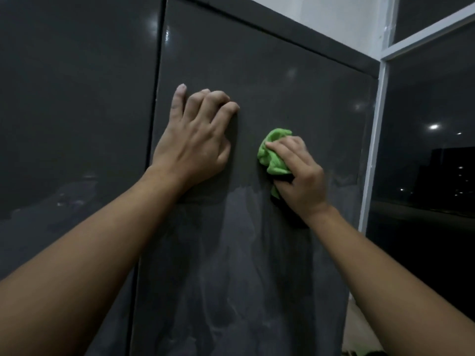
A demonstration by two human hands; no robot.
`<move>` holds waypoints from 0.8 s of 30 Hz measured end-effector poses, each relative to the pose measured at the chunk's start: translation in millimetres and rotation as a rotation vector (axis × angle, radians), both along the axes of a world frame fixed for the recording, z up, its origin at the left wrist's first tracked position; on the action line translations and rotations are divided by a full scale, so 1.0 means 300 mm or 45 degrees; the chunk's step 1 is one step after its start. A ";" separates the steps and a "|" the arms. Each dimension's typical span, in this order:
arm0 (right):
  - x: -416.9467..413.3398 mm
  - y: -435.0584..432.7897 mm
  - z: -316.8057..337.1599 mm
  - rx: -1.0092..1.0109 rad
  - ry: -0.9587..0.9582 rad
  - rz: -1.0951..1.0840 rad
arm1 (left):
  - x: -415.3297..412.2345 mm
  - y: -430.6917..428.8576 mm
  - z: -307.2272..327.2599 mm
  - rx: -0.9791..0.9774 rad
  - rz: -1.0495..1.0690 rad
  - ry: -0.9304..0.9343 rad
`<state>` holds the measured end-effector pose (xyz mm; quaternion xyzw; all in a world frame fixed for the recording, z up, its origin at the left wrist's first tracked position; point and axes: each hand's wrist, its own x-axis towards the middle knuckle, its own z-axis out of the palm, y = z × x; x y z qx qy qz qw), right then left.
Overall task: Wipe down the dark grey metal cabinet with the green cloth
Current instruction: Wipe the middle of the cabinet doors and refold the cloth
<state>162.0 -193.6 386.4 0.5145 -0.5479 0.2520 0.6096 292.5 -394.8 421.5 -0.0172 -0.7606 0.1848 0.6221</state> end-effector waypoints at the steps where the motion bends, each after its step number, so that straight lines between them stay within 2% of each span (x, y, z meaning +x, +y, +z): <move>1: -0.008 0.009 -0.036 -0.015 0.004 0.014 | -0.005 0.002 -0.003 -0.015 0.018 -0.011; 3: -0.023 0.039 -0.078 0.063 -0.022 0.076 | -0.009 0.002 -0.002 -0.042 0.042 -0.030; 6: -0.027 0.114 -0.074 0.323 -0.124 0.199 | -0.011 0.002 0.003 -0.047 0.053 -0.034; 8: -0.017 0.166 -0.037 0.337 -0.183 0.227 | -0.016 0.003 0.000 -0.029 0.061 -0.026; 12: -0.033 0.174 0.061 -0.258 -0.319 0.105 | -0.020 0.005 -0.003 -0.026 0.085 -0.002; 14: -0.056 0.135 0.059 -0.353 -0.321 0.053 | -0.024 0.007 -0.001 -0.023 0.094 0.007; 16: -0.073 0.104 0.015 -0.221 -0.225 0.057 | -0.029 0.009 -0.002 -0.020 0.106 0.018; 19: -0.088 0.099 -0.090 0.122 -0.119 0.188 | -0.034 0.015 -0.002 -0.023 0.120 0.033; 24: -0.093 0.137 -0.199 0.600 -0.138 0.338 | -0.017 0.030 -0.003 -0.002 0.133 0.005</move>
